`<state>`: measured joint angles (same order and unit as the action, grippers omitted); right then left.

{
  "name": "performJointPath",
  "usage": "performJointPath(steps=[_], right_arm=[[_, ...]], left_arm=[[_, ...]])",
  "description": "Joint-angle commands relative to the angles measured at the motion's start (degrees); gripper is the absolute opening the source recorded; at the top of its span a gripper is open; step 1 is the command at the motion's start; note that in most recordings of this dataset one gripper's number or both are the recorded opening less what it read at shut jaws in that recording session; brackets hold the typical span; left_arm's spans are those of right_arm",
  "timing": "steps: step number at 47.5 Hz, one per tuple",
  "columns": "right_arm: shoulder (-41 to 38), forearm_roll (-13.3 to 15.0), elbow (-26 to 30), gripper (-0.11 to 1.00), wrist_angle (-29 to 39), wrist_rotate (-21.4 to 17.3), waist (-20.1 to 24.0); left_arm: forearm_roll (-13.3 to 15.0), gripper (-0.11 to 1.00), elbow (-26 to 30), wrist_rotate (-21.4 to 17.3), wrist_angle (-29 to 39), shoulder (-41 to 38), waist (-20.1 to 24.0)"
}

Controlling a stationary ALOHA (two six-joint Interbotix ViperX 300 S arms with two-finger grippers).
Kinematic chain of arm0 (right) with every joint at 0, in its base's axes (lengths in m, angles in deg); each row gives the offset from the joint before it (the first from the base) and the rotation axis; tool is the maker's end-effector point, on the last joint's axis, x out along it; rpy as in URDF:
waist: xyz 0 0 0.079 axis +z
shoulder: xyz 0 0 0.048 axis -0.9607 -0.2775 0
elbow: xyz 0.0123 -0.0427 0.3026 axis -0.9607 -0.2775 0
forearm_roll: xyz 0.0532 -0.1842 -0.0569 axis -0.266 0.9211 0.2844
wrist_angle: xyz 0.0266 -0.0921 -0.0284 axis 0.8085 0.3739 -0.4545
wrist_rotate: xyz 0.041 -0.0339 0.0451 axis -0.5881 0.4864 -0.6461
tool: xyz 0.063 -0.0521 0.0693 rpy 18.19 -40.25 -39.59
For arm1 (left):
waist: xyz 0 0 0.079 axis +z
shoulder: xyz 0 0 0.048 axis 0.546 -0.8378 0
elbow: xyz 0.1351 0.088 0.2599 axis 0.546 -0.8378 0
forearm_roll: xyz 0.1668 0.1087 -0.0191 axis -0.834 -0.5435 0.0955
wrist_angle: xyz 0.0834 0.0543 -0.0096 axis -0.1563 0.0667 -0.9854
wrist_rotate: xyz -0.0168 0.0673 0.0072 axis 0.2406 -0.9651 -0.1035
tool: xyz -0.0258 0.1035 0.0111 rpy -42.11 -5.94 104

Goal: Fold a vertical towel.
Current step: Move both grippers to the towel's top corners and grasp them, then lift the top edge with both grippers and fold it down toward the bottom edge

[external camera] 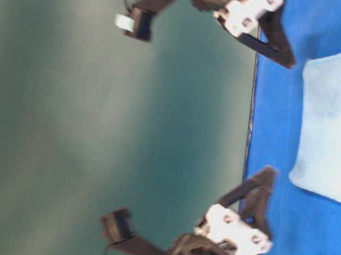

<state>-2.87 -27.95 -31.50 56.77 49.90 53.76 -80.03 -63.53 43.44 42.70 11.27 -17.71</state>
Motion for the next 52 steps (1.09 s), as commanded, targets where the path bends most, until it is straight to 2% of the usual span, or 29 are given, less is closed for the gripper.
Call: performJointPath(steps=[1, 12, 21, 24, 26, 29, 36, 38, 52], right_arm=[[-1.85, 0.18, 1.76, 0.60, -1.32, 0.09, -0.26], [-4.75, 0.18, 2.64, 0.60, -2.72, 0.18, -1.49], [-5.01, 0.35, 2.37, 0.59, -2.55, 0.26, -1.58], [-5.19, 0.62, 2.46, 0.57, -2.55, 0.26, -1.49], [-5.45, 0.88, 2.64, 0.55, -2.55, 0.26, -1.32], [-5.98, 1.41, 2.99, 0.43, -2.64, 0.35, -0.88], [-7.03, 1.67, 3.52, 0.05, -2.37, 0.26, -0.26], [-7.03, 1.67, 3.60, 0.03, -2.37, 0.26, -0.26], [-6.06, 1.32, 3.08, 0.03, -2.29, -0.26, -0.97]], left_arm=[[0.18, 0.79, 1.67, 0.00, -0.97, -1.49, 0.62], [0.18, 0.79, 3.43, 0.09, -1.05, -5.45, 2.11], [0.18, 0.74, 3.69, 0.09, -0.88, -6.42, 1.93], [0.09, 0.68, 3.43, 0.00, -0.79, -6.42, 1.58], [0.09, 0.59, 3.34, -0.09, -0.70, -6.42, 1.23], [0.00, 0.44, 3.16, -0.62, -0.62, -6.42, 0.44], [0.00, 0.13, 2.99, -0.97, -0.53, -6.50, -0.53], [0.00, 0.06, 2.90, -0.97, -0.62, -6.42, -0.53], [0.00, 0.04, 3.08, -1.32, 0.18, -5.10, -0.09]])
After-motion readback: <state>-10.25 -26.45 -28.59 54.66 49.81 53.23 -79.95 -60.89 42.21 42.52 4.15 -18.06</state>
